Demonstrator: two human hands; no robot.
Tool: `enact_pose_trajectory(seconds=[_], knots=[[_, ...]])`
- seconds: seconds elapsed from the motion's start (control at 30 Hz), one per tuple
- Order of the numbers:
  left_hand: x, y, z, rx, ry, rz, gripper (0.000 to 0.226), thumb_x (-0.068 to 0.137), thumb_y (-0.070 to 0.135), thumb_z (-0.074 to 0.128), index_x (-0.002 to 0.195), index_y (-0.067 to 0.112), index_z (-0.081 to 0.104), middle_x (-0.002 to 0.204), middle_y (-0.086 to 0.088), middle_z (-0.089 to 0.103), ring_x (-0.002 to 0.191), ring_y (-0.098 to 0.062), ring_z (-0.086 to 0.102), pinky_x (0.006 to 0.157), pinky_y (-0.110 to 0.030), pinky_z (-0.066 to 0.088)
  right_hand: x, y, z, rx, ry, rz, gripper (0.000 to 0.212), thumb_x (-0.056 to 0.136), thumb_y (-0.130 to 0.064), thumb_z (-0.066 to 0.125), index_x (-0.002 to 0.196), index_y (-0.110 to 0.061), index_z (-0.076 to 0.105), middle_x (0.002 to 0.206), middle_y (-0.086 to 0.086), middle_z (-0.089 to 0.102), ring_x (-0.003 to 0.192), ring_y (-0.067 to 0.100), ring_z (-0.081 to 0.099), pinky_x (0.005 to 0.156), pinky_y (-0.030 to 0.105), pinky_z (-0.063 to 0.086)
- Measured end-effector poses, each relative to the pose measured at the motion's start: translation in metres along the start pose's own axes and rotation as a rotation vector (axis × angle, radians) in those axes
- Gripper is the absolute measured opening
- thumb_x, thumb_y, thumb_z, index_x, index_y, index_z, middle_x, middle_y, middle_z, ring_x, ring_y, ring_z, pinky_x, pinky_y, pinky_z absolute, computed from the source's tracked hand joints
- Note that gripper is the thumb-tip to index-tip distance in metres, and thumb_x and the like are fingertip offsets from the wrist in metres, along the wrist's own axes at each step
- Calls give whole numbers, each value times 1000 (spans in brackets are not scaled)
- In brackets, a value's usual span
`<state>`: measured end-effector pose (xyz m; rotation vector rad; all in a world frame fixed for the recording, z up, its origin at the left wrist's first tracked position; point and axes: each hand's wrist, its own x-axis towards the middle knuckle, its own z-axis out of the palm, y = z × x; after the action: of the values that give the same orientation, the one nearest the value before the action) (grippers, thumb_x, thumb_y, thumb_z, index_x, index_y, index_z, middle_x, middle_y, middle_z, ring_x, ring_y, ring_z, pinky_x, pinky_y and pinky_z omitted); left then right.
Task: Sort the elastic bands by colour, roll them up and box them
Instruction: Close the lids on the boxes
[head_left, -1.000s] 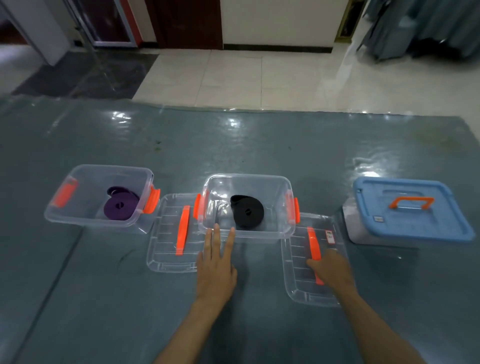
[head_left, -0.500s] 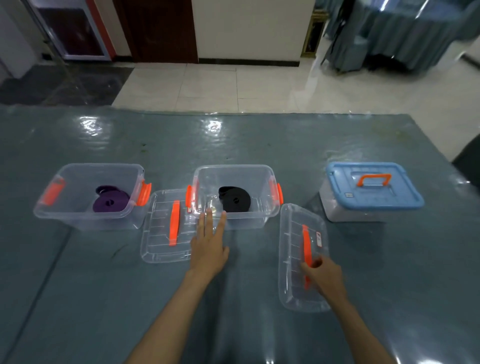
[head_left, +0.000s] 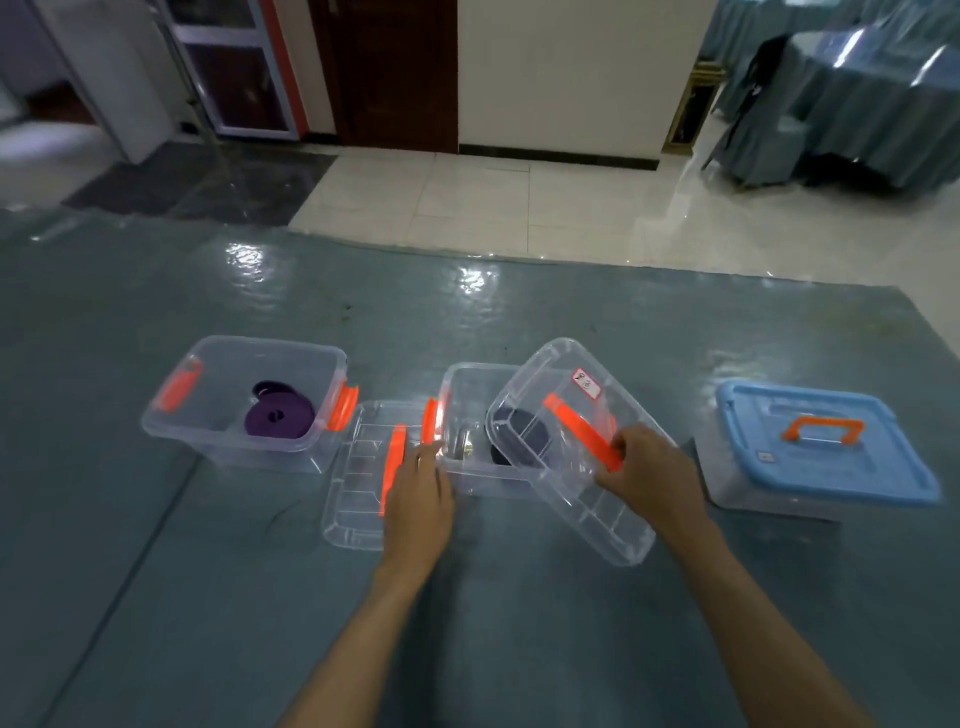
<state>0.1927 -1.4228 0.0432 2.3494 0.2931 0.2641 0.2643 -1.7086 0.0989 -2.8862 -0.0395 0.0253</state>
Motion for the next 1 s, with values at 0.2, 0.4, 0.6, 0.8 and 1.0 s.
enact_pose_trajectory(seconds=[0.2, 0.4, 0.6, 0.8, 1.0], knots=[[37, -5, 0, -174, 69, -219, 35, 111, 23, 37, 139, 18, 57, 138, -2, 63, 128, -28, 58, 103, -42, 48, 57, -44, 7, -157, -49, -198, 31, 83, -37, 74, 107, -18, 68, 111, 0, 63, 97, 31, 69, 92, 45, 53], [62, -6, 19, -193, -19, -132, 43, 112, 36, 39, 154, 32, 45, 137, 25, 48, 128, 0, 44, 102, -4, 26, 83, -63, 45, -58, -66, -269, 25, 80, -21, 73, 104, -12, 70, 108, 5, 65, 104, 30, 62, 80, 42, 52], [68, -14, 39, -349, 0, -269, 29, 111, 18, 43, 131, 37, 54, 131, 14, 55, 125, 19, 43, 109, -13, 37, 72, -25, 81, 178, 191, -366, 27, 86, 0, 71, 111, -10, 76, 113, 8, 69, 104, 37, 64, 91, 44, 51], [75, -28, 43, -598, -101, -400, 56, 107, 31, 57, 156, 38, 32, 130, 55, 39, 119, 25, 44, 95, -1, 34, 60, 7, 97, 803, 48, 397, 68, 104, -25, 64, 163, -12, 33, 166, 13, 38, 155, 32, 33, 123, 45, 31], [74, -31, 37, -736, -41, -401, 52, 100, 24, 71, 149, 32, 53, 128, 19, 70, 118, -6, 68, 89, -14, 56, 51, 4, 95, 979, 181, 469, 32, 99, -36, 71, 128, -22, 71, 104, -9, 73, 103, 24, 72, 82, 31, 53]])
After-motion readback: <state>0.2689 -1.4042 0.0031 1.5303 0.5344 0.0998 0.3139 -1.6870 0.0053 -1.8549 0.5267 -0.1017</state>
